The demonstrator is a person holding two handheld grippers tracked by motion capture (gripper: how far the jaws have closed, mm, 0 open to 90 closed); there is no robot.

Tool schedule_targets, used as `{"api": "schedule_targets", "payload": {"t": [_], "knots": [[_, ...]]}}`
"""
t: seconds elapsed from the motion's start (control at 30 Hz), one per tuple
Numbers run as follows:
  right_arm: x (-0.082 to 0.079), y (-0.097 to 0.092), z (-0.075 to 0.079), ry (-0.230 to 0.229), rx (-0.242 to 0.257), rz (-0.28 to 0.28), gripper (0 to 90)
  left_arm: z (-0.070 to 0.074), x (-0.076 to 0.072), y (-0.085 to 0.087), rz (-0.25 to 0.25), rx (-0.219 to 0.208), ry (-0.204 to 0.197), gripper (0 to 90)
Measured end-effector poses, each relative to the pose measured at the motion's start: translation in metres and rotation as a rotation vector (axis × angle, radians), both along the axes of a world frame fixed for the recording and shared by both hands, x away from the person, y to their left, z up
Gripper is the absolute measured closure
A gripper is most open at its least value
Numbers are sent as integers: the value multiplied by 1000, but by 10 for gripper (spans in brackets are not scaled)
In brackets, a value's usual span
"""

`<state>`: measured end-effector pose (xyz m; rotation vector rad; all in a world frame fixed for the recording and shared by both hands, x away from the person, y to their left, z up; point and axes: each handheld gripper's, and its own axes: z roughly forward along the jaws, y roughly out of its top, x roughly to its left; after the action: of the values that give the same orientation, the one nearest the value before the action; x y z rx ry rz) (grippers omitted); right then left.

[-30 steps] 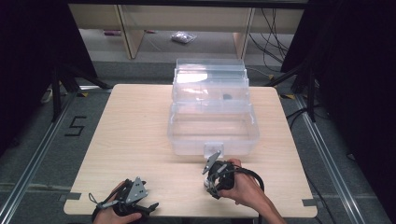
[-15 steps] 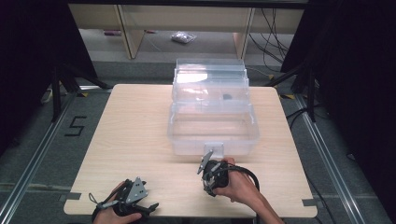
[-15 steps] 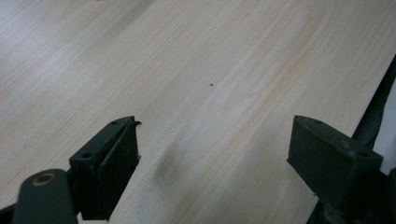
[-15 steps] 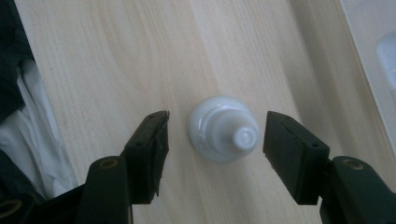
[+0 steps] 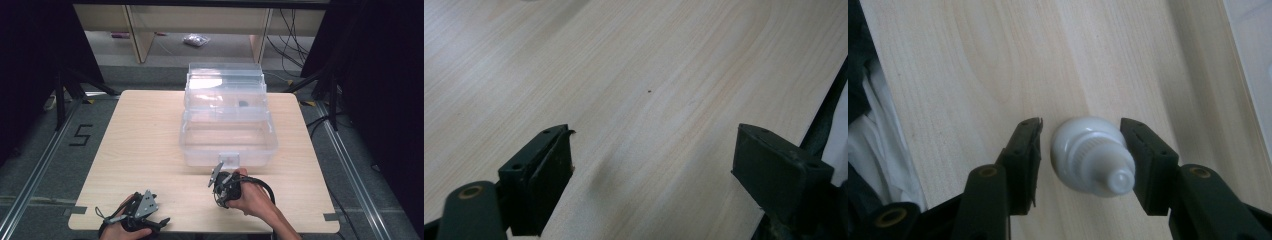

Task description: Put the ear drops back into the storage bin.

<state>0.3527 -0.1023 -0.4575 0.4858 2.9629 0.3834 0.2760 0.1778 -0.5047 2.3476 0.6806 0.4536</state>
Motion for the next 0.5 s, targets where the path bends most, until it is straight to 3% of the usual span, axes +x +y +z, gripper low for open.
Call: {"api": "schedule_targets", "payload": {"t": [0.03,0.07,0.1,0.2,0.23,0.33,0.37,0.43,0.47,0.5], "knots": [[0,0,0,-7,-19,-5,544,0,0,0,1,-4,-1,156],[3,1,-2,-18,-18,38,553,0,0,0,3,-6,-4,156],[1,1,-1,-13,-26,5,558,0,-1,0,-1,-8,-2,156],[1,2,-1,-7,-38,-2,592,0,-1,0,3,-10,-6,156],[3,1,-2,-12,-33,19,595,0,0,0,1,-8,-4,156],[1,2,0,-8,-37,12,600,0,0,0,1,-10,-6,156],[2,2,1,-33,-42,40,601,0,-1,0,-1,-6,-4,156],[3,1,1,-23,-27,49,601,0,0,0,1,-5,-5,156],[-1,1,3,-6,-35,-8,601,0,0,0,0,-7,-7,156],[0,0,5,-6,-41,-16,601,0,-1,0,-3,-8,-3,156]]}}
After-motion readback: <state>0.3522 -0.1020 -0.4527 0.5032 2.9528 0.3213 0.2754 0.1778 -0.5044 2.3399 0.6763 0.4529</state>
